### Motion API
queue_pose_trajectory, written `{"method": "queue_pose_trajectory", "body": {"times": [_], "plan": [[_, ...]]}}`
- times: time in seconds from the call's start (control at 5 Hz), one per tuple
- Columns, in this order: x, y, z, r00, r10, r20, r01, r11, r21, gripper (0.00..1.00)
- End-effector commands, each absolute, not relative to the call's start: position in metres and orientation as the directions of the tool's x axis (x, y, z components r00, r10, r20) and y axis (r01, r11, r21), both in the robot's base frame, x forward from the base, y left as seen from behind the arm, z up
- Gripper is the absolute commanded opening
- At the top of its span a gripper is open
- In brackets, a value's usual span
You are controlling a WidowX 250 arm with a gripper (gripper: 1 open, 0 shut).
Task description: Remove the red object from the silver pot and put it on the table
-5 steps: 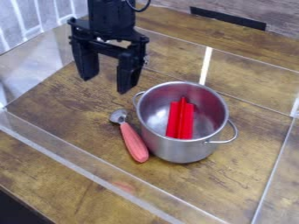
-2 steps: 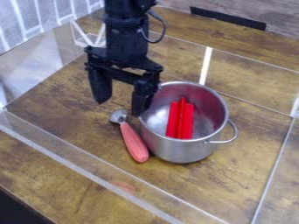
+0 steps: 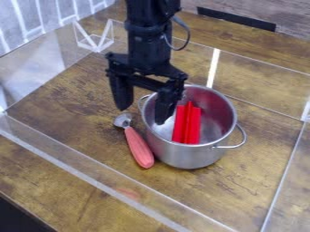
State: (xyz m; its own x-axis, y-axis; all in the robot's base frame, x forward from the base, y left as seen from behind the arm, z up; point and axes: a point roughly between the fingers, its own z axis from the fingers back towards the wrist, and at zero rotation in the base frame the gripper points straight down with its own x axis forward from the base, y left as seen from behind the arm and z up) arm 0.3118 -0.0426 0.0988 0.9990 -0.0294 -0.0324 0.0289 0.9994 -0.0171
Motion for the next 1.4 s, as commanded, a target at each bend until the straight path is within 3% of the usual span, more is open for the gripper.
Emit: {"method": "queue_pose_trajectory", "body": {"times": [0.0,0.6,1.2], "plan": [[0.329,-0.06,0.116,0.994,-0.056,0.09,0.058,0.998,-0.019,1.0],[0.359,-0.069,0.108,0.966,-0.066,0.249,0.059,0.998,0.033,1.0],[0.365,-0.048,0.096,0.961,0.002,0.275,-0.012,0.999,0.036,1.0]]}}
